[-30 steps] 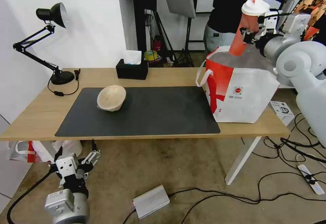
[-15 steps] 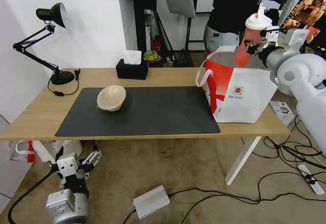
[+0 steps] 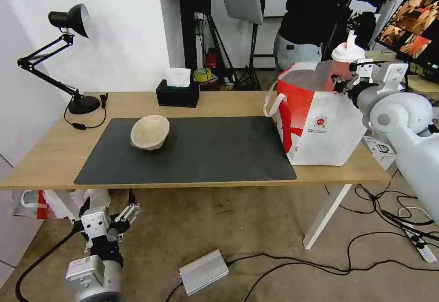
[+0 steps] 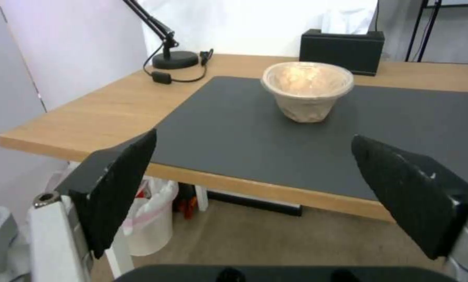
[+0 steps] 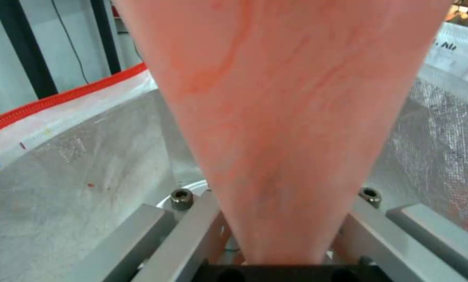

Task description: Pick up the trash from the table and place it into the takeout bag.

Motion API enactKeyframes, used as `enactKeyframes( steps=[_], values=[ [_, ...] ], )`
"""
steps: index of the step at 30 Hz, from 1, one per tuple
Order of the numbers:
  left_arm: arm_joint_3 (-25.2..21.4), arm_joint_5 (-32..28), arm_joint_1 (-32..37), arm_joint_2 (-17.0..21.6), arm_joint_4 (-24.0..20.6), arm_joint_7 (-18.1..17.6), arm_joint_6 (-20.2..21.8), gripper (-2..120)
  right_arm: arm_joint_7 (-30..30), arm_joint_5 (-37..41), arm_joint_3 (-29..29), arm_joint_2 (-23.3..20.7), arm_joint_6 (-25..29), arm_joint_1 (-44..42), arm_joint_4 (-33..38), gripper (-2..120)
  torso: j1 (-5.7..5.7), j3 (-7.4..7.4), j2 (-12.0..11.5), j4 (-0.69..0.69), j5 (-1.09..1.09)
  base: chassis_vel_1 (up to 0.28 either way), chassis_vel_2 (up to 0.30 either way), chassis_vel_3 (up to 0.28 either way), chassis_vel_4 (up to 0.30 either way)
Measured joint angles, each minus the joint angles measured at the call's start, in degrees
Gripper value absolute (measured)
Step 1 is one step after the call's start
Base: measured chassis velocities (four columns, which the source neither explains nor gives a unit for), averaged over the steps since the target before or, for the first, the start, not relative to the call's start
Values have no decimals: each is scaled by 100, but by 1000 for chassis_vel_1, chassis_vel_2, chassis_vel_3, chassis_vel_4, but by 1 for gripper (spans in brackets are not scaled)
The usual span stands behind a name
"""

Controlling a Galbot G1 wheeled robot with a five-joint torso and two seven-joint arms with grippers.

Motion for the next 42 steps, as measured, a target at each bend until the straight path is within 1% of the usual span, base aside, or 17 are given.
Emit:
enactKeyframes(
  steps=[13,14,15,16,20,22,25,26,28,29,32,33,35,36,37,39,42],
  values=[
    [-3,0,-7,11,-28,1,0,100,7,64,-9,-14,-90,-14,75,5,0,0,0,0,0,0,0,0,0],
    [-4,0,-7,10,-29,1,0,100,-6,89,-8,-23,-102,-20,99,9,0,0,0,0,0,0,0,0,0],
    [-4,-3,-7,3,-31,1,1,100,-27,117,-8,-33,-111,-37,156,17,0,0,0,0,0,0,0,0,0],
    [-4,-3,-7,3,-31,1,1,100,-27,117,-8,-33,-111,-37,156,17,0,0,0,0,0,0,0,0,0],
    [19,-4,-6,-34,-31,3,7,100,-33,129,-8,-33,-125,-44,208,34,0,0,0,0,0,0,0,0,0],
    [17,-4,-6,-33,-32,5,7,100,-33,130,-8,-37,-129,-44,224,37,0,0,0,0,0,0,0,0,0],
    [-16,-5,-16,-4,-38,26,7,100,-38,132,-10,-76,-158,-24,265,53,0,0,0,0,0,0,0,0,0],
    [-16,-5,-16,-4,-38,26,7,100,-38,132,-10,-76,-158,-24,265,53,0,0,0,0,0,0,0,0,0],
    [-25,-9,-22,9,-39,28,7,100,-41,140,-15,-102,-186,-7,282,59,0,0,0,0,0,0,0,0,0],
    [-25,-11,-24,14,-40,28,7,100,-41,143,-17,-118,-202,2,288,67,0,0,0,0,0,0,0,0,0],
    [-22,-13,-30,12,-40,28,7,100,-41,145,-18,-138,-213,9,299,73,0,0,0,0,0,0,0,0,0],
    [-30,-28,-43,5,-41,30,7,100,-41,146,-19,-157,-216,13,312,80,0,0,0,0,0,0,0,0,0],
    [-60,-76,-66,2,-47,29,7,100,-41,151,-18,-199,-224,14,335,88,0,0,0,0,0,0,0,0,0],
    [-60,-76,-66,2,-47,29,7,100,-41,151,-18,-199,-224,14,335,88,0,0,0,0,0,0,0,0,0],
    [-62,-90,-67,3,-53,29,7,100,-41,155,-19,-235,-236,17,349,94,0,0,0,0,0,0,0,0,0],
    [-53,-91,-60,3,-64,29,7,100,-53,159,-18,-285,-249,21,377,99,0,0,0,0,0,0,0,0,0],
    [-48,-90,-59,-4,-66,29,7,100,-60,160,-18,-321,-254,23,396,100,0,0,0,0,0,0,0,0,0]
  ],
)
